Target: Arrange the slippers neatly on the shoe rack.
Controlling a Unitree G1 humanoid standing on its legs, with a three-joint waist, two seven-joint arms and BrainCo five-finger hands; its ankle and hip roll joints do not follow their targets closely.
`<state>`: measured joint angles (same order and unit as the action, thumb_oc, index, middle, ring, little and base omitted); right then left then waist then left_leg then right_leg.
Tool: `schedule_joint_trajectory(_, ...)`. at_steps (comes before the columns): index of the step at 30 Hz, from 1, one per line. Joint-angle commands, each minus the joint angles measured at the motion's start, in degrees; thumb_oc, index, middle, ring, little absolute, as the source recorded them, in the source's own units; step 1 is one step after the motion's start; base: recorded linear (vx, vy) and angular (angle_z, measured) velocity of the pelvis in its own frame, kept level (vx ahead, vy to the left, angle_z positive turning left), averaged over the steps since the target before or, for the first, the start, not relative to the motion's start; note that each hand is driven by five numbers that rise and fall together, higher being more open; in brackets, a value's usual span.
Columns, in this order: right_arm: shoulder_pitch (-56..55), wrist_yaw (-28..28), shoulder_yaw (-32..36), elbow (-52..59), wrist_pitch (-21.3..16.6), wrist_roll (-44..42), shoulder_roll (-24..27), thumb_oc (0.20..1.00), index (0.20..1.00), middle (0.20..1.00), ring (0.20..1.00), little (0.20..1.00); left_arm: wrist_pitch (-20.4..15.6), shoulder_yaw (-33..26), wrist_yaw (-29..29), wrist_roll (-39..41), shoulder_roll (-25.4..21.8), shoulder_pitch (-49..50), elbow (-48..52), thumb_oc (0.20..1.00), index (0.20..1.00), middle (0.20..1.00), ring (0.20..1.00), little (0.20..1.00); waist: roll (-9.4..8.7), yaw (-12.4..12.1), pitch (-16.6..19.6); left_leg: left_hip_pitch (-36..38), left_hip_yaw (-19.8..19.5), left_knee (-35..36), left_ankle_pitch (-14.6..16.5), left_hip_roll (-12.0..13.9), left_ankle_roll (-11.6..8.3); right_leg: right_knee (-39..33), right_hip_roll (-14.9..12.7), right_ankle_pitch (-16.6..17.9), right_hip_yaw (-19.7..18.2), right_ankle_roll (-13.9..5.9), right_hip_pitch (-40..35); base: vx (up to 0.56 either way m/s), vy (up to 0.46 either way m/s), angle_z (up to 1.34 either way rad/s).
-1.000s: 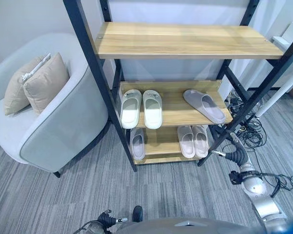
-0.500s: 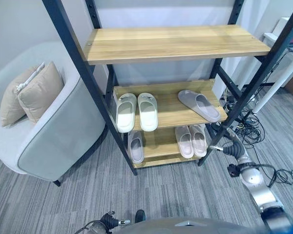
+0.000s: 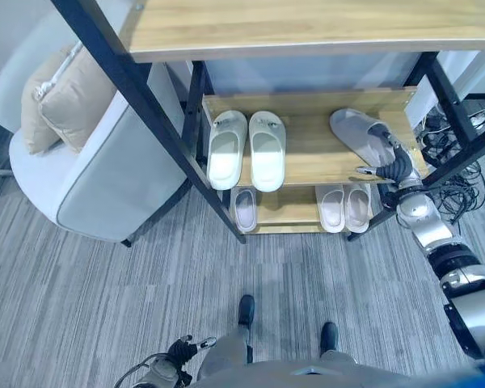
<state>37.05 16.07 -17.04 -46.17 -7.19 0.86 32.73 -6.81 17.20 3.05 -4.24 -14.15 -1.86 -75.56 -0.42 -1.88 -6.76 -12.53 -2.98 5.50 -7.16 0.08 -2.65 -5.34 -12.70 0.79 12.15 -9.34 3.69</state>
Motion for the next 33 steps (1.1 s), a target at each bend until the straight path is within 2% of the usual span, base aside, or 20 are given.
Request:
schedule_joint_trajectory(1, 2.1, 1.7, -1.2, 0.2, -1.2, -3.0, 3.4, 1.000, 1.000, 1.000, 1.000, 1.000, -0.7, 2.2, 1.3, 2.0, 0.0, -1.5, -3.5, 1.000, 1.000, 1.000, 1.000, 1.000, -0.72, -0.6, 1.5, -1.0, 3.5, -0.5, 4.2, 3.1, -2.81, 0.3, -2.1, 3.4, -1.5, -1.38, 3.0, -0.03, -0.006, 0.04)
schedule_joint_trajectory(11, 15.3, 2.0, -6.1, -8.8, -0.7, -5.2, 7.0, 1.000, 1.000, 1.000, 1.000, 1.000, -1.8, 3.8, 1.6, 4.2, -2.0, -4.2, -2.8, 1.000, 1.000, 1.000, 1.000, 1.000, 0.02, -2.4, -1.9, -4.8, 2.7, -0.5, 2.9, 2.5, -3.06, 0.3, -2.5, 4.4, -1.4, -1.54, 6.2, 0.00, 0.000, 0.01)
schedule_joint_trajectory(14, 17.2, 1.9, -7.6, -7.5, -0.4, -4.9, 5.5, 1.000, 1.000, 1.000, 1.000, 1.000, -1.6, 3.6, 1.7, 3.7, -2.0, -3.2, -3.3, 1.000, 1.000, 1.000, 1.000, 1.000, -0.58, -2.3, -2.2, -4.6, 2.7, -0.5, 3.0, 2.7, -3.05, 0.3, -2.2, 4.2, -1.5, -1.41, 5.9, 0.00, 0.015, 0.02)
schedule_joint_trajectory(18, 14.8, 1.7, -7.7, -1.0, 0.6, -2.5, 2.3, 1.000, 1.000, 1.000, 1.000, 1.000, -0.9, 2.8, 1.7, 4.0, -1.9, -3.8, -3.1, 1.000, 1.000, 1.000, 1.000, 1.000, -1.35, -1.4, -1.7, -3.3, 2.9, -0.5, 3.8, 2.8, -2.72, 0.4, -2.2, 3.8, -1.8, -1.34, 4.8, 0.02, 0.038, 0.02)
schedule_joint_trajectory(24, 7.4, 1.1, -4.2, 5.4, 2.2, -2.6, -2.9, 1.000, 1.000, 1.000, 1.000, 1.000, -0.2, 1.7, 2.2, 4.8, -1.5, -6.9, -1.9, 1.000, 1.000, 1.000, 1.000, 1.000, -2.62, 0.2, -1.8, -1.4, 3.2, -0.5, 5.1, 2.2, -2.01, 1.1, -3.2, 3.6, -1.8, -1.63, 3.6, 0.00, 0.039, 0.01)
schedule_joint_trajectory(33, 2.1, 3.5, 0.2, 7.1, 2.1, -2.4, -5.0, 1.000, 1.000, 1.000, 1.000, 1.000, 0.6, -0.3, 2.9, 3.6, -0.8, -5.6, -3.4, 1.000, 1.000, 1.000, 1.000, 1.000, -3.28, 0.3, -1.1, -0.9, 3.7, -0.5, 5.8, 1.4, -1.31, 1.1, -4.2, 4.2, -2.1, -2.07, 3.5, -0.01, 0.028, 0.00)
